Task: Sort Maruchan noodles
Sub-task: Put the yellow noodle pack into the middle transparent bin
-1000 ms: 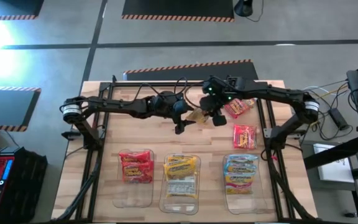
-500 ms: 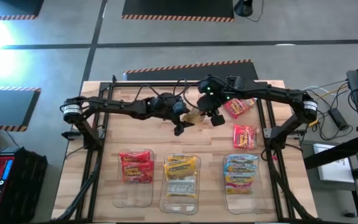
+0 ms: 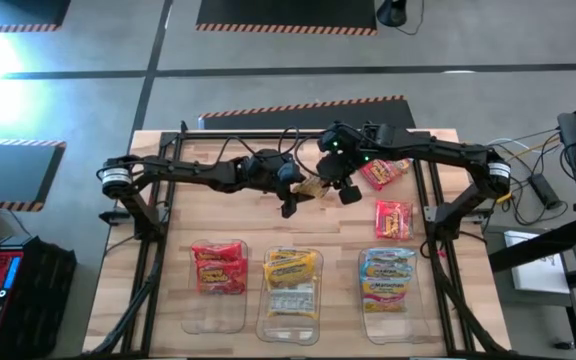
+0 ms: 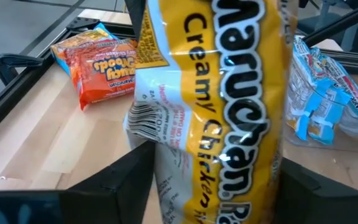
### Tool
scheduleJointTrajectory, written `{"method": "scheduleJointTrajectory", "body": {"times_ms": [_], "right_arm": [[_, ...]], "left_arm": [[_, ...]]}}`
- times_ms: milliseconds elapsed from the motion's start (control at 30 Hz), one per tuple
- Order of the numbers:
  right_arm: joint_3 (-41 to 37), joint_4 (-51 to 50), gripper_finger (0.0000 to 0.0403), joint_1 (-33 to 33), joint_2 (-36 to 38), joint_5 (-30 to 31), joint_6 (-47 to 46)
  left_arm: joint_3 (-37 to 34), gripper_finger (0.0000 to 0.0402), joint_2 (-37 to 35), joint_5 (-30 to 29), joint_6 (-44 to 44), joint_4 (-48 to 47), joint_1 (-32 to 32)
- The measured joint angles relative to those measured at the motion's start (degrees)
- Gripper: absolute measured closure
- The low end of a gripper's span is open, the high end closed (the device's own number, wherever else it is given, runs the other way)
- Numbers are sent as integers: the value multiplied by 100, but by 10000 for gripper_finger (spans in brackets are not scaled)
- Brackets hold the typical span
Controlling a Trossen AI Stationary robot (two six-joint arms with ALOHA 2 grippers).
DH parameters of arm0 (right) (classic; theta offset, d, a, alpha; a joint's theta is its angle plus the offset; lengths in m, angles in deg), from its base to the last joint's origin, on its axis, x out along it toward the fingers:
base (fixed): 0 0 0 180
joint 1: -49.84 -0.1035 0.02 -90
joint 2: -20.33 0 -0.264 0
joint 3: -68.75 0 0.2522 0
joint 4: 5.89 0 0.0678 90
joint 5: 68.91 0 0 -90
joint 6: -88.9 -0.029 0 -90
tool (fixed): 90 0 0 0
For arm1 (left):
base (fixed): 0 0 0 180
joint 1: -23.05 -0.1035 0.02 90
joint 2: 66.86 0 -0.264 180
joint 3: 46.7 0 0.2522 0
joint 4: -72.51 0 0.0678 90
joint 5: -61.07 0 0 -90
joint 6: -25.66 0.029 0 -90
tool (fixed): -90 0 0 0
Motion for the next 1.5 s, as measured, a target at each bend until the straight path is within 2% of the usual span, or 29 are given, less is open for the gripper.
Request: {"method": "scheduleJointTrajectory", "body": {"times_ms": [233,333,567,733,900,1000,1133,1300,1500], "right_arm": [[-4,-23,283,3,0,1,-129],[-4,-53,278,4,0,-5,-438],[-7,-515,236,14,46,73,-1091],[130,-878,207,17,112,463,-1195],[464,-1586,201,96,308,566,-1548],[358,-1634,204,252,574,400,-2027],[-155,-1107,211,450,1040,15,-2604],[-1363,316,213,535,1672,9,-3164],[-2744,1992,213,530,2175,9,-3897]], "left_arm": [[-4,255,0,-83,-17,17,0],[-7,274,2,-93,-15,17,2],[-11,277,22,29,-114,-1,4],[-11,277,154,61,-477,22,4],[-13,278,234,179,-937,83,9],[-39,278,234,173,-1051,189,9],[-147,278,217,90,-1200,516,6],[-438,278,115,-187,-1539,883,2],[-1423,278,-258,-1196,-2116,2323,160]]}}
